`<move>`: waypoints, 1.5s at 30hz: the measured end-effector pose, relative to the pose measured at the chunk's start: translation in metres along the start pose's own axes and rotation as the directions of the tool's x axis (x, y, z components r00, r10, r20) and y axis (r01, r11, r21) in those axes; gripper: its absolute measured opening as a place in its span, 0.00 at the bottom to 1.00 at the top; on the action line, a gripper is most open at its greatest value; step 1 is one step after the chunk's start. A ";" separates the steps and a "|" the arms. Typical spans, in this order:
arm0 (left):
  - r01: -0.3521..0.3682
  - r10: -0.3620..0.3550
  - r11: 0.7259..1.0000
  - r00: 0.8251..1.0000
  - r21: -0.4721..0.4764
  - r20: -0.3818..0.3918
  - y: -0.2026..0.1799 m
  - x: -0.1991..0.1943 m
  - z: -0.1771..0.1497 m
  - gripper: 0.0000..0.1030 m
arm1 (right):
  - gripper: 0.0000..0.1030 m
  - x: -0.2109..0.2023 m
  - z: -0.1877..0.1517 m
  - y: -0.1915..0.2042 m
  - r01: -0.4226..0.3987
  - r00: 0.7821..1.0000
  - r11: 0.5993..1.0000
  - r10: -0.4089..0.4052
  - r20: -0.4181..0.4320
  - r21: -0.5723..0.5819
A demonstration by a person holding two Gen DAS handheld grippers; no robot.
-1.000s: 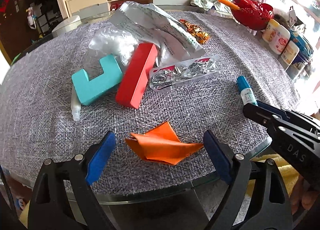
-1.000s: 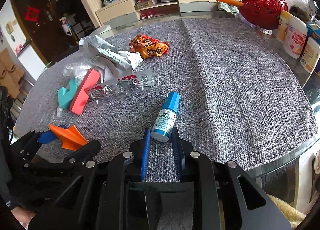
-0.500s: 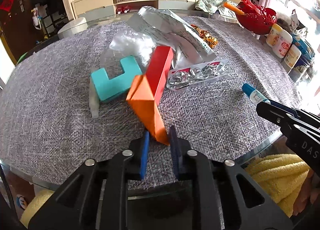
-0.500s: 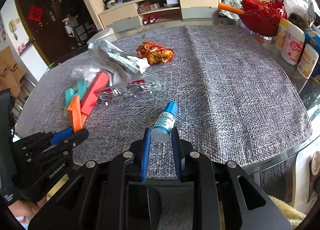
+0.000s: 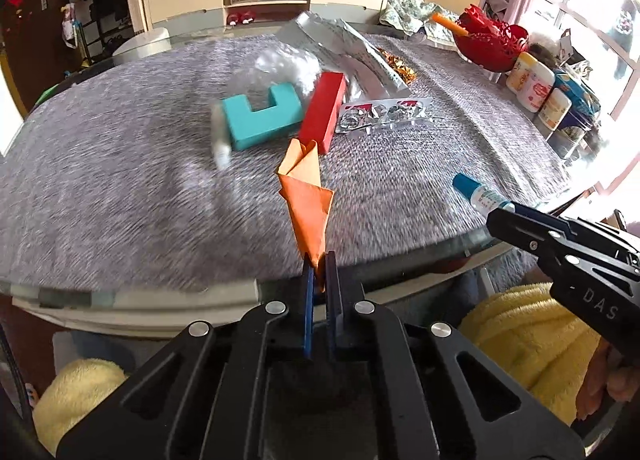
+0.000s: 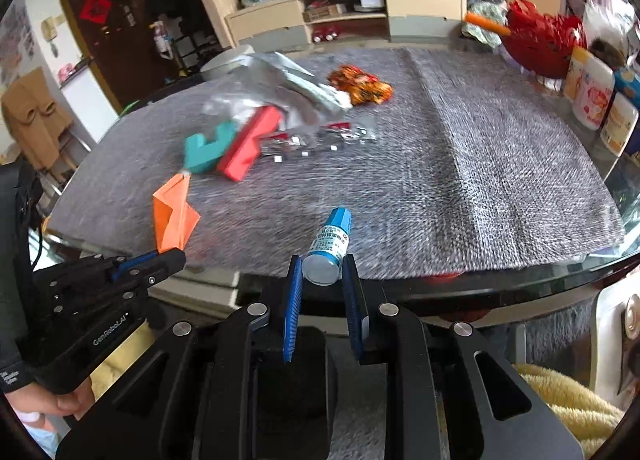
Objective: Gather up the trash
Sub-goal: 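Grasp the orange folded piece with the left tool while the right tool holds the bottle, then lower both tools under the table and release the items into the grey bin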
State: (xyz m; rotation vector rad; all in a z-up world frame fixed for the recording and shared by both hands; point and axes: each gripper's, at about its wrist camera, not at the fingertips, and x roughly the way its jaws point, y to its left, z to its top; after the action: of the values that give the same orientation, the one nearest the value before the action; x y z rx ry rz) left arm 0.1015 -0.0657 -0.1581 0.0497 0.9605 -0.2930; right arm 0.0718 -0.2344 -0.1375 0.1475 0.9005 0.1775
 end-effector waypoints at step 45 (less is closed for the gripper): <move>0.067 -0.117 0.985 0.936 -0.157 -0.332 0.026 0.042 -0.137 0.49 | 0.58 0.078 -0.104 0.014 -0.034 0.945 0.996 0.060 -0.322 0.085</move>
State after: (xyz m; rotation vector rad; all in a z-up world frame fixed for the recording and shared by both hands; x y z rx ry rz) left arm 0.0212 -0.0271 -0.2729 -0.0802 1.3290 -0.3069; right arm 0.0355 -0.1984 -0.2579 0.2167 1.2348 0.2147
